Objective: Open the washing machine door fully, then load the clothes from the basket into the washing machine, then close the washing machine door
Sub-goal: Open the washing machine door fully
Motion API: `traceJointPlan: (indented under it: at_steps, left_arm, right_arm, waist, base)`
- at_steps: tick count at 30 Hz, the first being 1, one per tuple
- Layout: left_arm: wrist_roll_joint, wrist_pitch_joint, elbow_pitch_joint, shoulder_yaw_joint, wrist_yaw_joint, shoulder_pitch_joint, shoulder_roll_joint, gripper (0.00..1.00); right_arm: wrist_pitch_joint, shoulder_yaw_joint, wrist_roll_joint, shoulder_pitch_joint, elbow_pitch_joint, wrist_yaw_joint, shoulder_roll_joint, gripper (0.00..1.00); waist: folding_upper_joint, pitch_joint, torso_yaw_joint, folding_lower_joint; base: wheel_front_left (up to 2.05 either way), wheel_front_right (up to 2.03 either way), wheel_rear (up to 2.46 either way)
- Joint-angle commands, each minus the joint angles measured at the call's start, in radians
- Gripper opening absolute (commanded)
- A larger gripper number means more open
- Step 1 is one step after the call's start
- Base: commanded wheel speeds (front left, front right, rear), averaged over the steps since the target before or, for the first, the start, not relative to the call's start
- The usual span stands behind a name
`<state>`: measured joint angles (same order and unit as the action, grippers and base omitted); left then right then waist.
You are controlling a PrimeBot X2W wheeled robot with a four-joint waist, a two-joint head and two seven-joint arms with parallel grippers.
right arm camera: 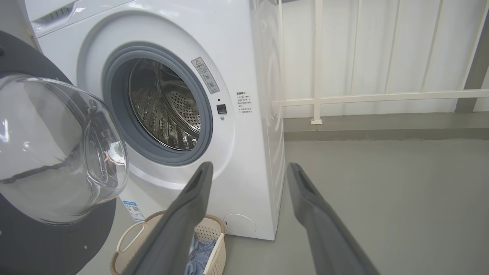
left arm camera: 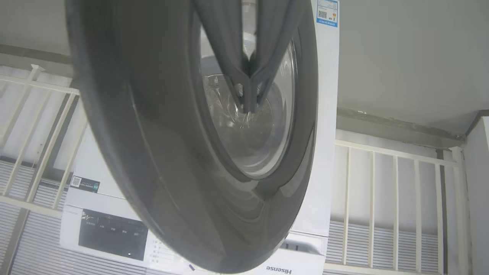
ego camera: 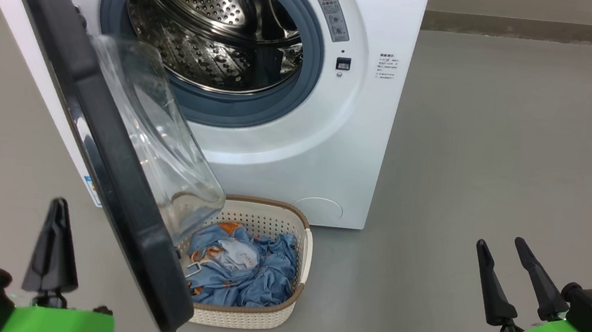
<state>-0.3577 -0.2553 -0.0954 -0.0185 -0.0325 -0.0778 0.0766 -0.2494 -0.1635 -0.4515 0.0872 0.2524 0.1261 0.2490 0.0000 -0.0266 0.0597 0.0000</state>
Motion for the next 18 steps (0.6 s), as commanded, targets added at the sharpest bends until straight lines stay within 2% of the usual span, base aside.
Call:
traceJointPlan:
  at_steps: [1, 9, 18]
  left_arm:
    - [0.015, -0.006, 0.044, -0.033, 0.006, -0.041, 0.011, 0.00]
    - [0.042, -0.004, 0.228, -0.011, 0.003, -0.044, 0.010, 0.00]
    - [0.060, 0.049, 0.435, 0.098, -0.011, -0.065, 0.000, 0.00]
  right_arm:
    - [-0.012, -0.019, -0.022, 0.017, -0.023, 0.005, 0.012, 1.00]
    - [-0.012, -0.026, -0.024, 0.017, -0.022, 0.005, 0.005, 1.00]
    - [-0.012, -0.036, -0.028, 0.020, -0.018, 0.005, -0.004, 1.00]
  waist:
    - [0.0000, 0.000, 0.000, 0.0000]
    - [0.0000, 0.002, 0.000, 0.0000]
    - [0.0000, 0.007, 0.001, 0.0000]
  base:
    - [0.00, 0.00, 0.00]
    - [0.00, 0.00, 0.00]
    - [0.00, 0.00, 0.00]
